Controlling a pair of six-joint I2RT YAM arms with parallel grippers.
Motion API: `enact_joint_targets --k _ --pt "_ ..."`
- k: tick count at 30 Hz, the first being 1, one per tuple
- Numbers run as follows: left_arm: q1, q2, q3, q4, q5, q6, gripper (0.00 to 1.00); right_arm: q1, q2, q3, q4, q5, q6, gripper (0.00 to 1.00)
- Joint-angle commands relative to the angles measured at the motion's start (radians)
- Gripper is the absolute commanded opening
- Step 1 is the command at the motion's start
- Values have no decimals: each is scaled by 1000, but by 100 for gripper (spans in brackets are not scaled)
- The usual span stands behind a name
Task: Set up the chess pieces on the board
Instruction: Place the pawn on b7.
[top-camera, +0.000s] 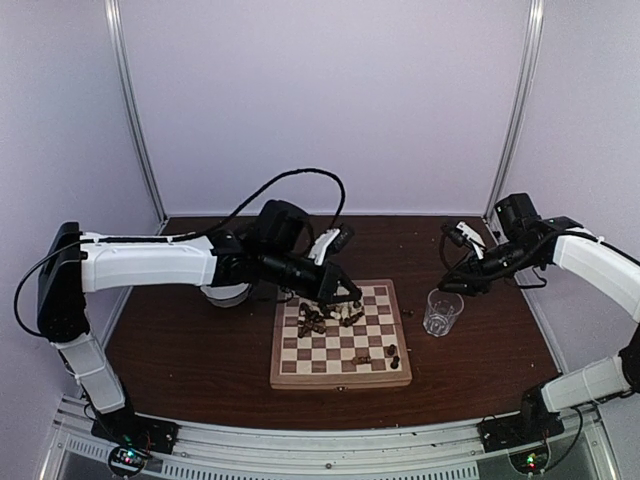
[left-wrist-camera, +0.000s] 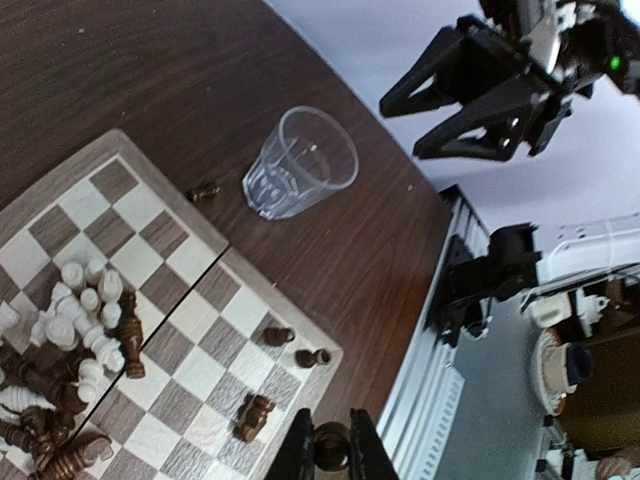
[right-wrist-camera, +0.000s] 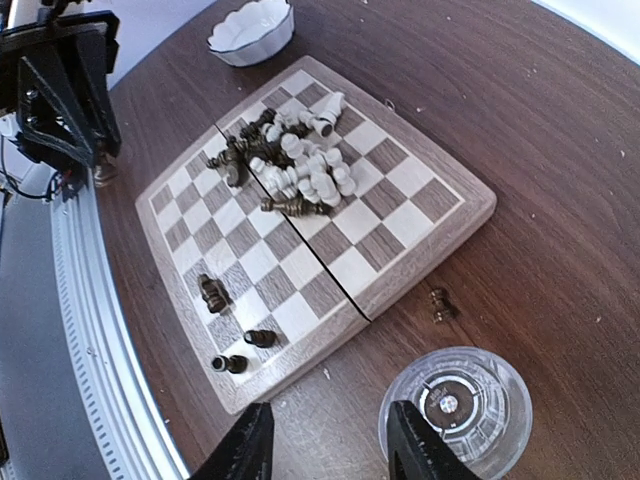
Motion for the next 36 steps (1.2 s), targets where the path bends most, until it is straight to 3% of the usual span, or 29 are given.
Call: enact_joint_targets --k 1,15,27,36 --pt "-38 -8 12 -230 -160 230 1 -6 -65 -28 93 115 -8 41" --pt "-220 85 106 -267 -372 464 3 -8 -51 -51 123 163 -37 41" --pt "-252 198 124 -140 -408 461 3 -8 -52 -63 128 188 -51 41" --pt "-252 327 233 -135 -520 435 3 -8 -42 -63 128 191 -52 40"
